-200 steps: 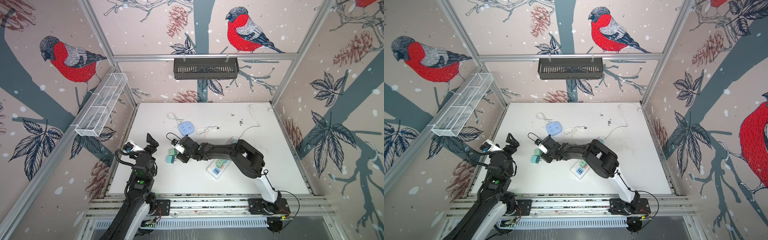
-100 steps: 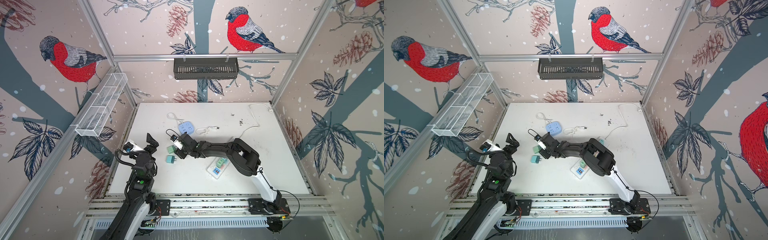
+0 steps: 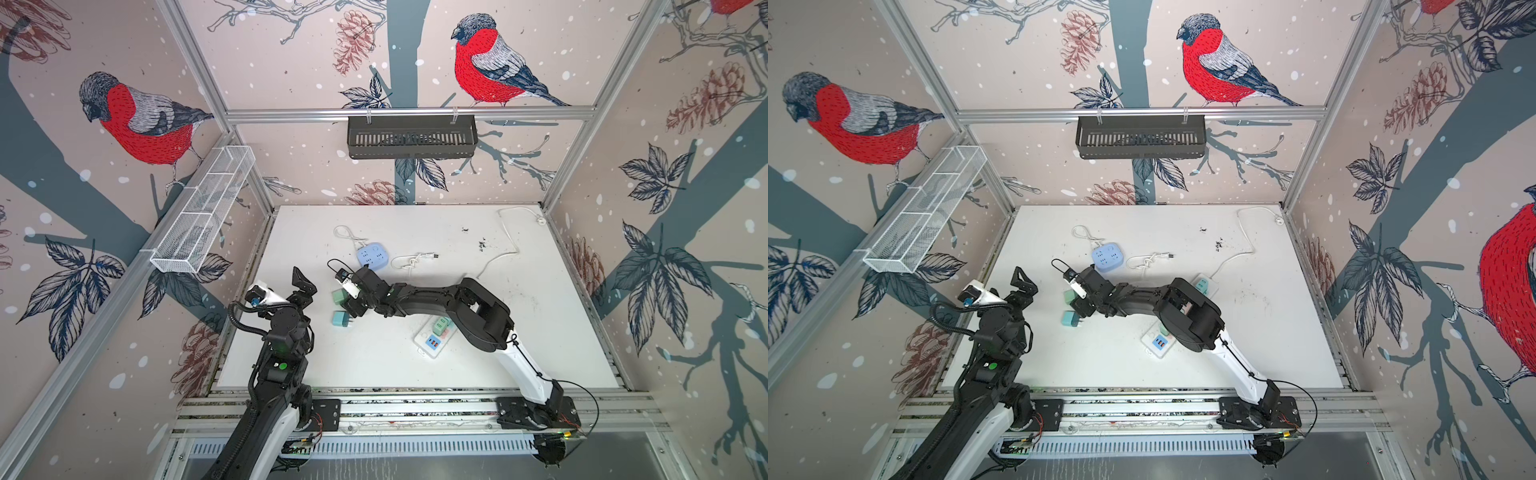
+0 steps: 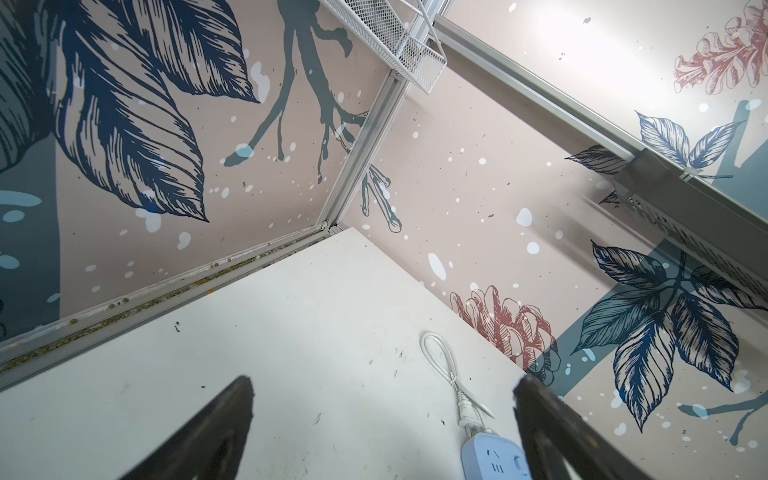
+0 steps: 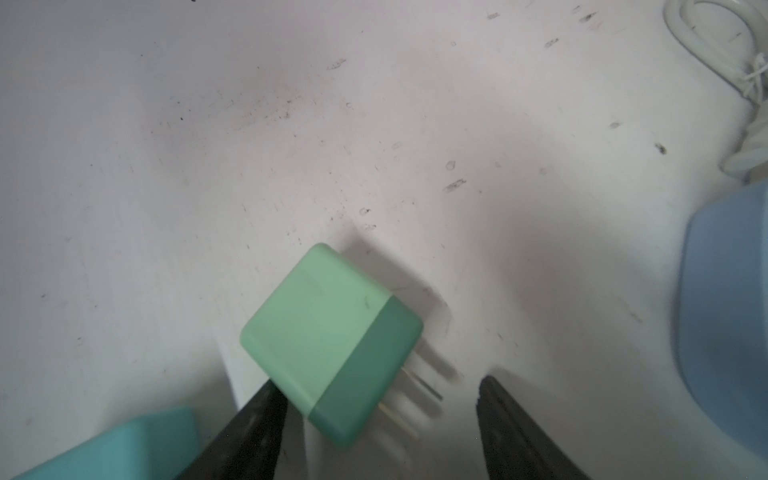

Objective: Insert the plug
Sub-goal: 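Close the right gripper on the mint-green adapter, then lift the mint-green adapter toward the left gripper while the left gripper approaches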

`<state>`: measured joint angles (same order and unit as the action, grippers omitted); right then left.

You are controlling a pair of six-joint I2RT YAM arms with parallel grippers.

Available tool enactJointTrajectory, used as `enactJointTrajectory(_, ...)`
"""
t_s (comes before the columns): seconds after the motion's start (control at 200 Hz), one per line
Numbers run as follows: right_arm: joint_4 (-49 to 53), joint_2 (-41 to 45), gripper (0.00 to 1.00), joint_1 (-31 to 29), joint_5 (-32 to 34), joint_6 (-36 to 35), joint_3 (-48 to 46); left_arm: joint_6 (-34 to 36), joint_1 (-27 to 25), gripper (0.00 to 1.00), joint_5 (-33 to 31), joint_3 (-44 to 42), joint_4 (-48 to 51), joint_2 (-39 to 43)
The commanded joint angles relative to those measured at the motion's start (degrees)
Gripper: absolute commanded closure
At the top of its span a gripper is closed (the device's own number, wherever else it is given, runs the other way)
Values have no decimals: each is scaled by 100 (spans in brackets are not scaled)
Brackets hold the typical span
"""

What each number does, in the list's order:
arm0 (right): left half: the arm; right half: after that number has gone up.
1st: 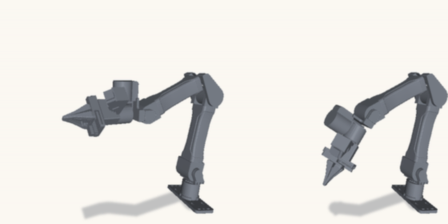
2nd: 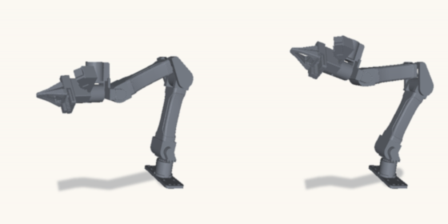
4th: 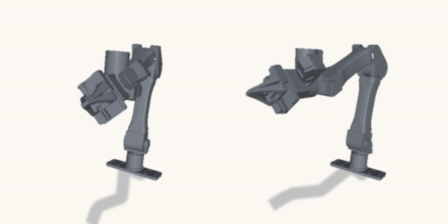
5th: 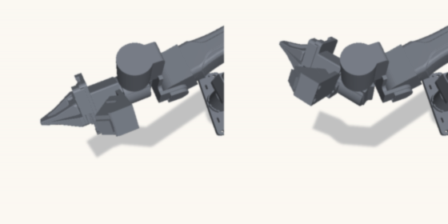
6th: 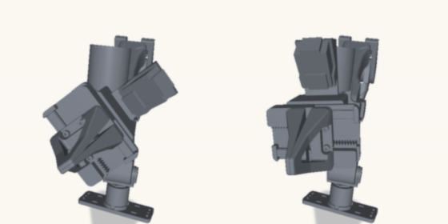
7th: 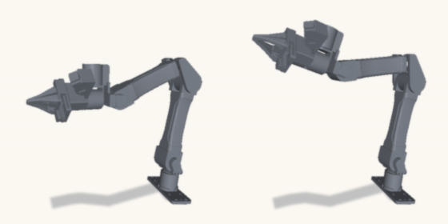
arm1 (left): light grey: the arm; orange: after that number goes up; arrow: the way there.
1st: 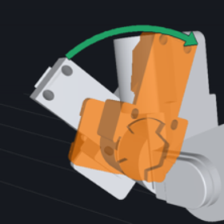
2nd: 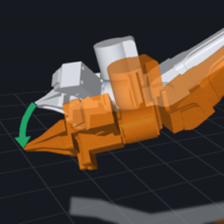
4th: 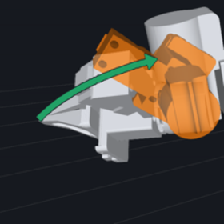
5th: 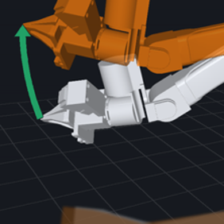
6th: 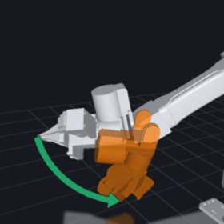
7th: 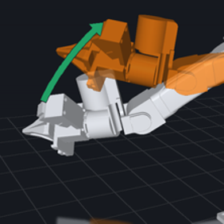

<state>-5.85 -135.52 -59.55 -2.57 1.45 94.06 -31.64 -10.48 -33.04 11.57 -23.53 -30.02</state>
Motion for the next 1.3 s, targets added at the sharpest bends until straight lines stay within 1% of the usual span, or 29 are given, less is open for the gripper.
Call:
enactJointTrajectory(0.0,487,-227,27,60,114,-11,202,-73,6,3,-98,-21,-83,88)
enactJointTrajectory(0.13,649,-468,27,230,235,165,527,-63,2,3,-108,-58,-116,116)
enactJointTrajectory(0.4,662,-608,27,436,145,337,582,-49,2,3,-98,-42,-118,61)
enactJointTrajectory(0.52,707,-652,36,403,53,288,624,-45,2,3,-88,-45,-166,30)
enactJointTrajectory(0.605,716,-656,45,326,122,203,622,-51,3,3,-84,-51,-217,5)
enactJointTrajectory(0.816,761,-661,57,242,208,103,623,-38,7,3,-27,-43,-185,-25)
enactJointTrajectory(0.921,752,-618,60,242,222,103,613,-11,9,3,-2,-24,-178,-28)
enactJointTrajectory(1.061,566,-251,64,221,190,68,309,16,5,3,52,-41,-257,-63)
enactJointTrajectory(1.296,-434,1051,67,183,165,48,-1108,121,6,3,274,10,-375,-261)
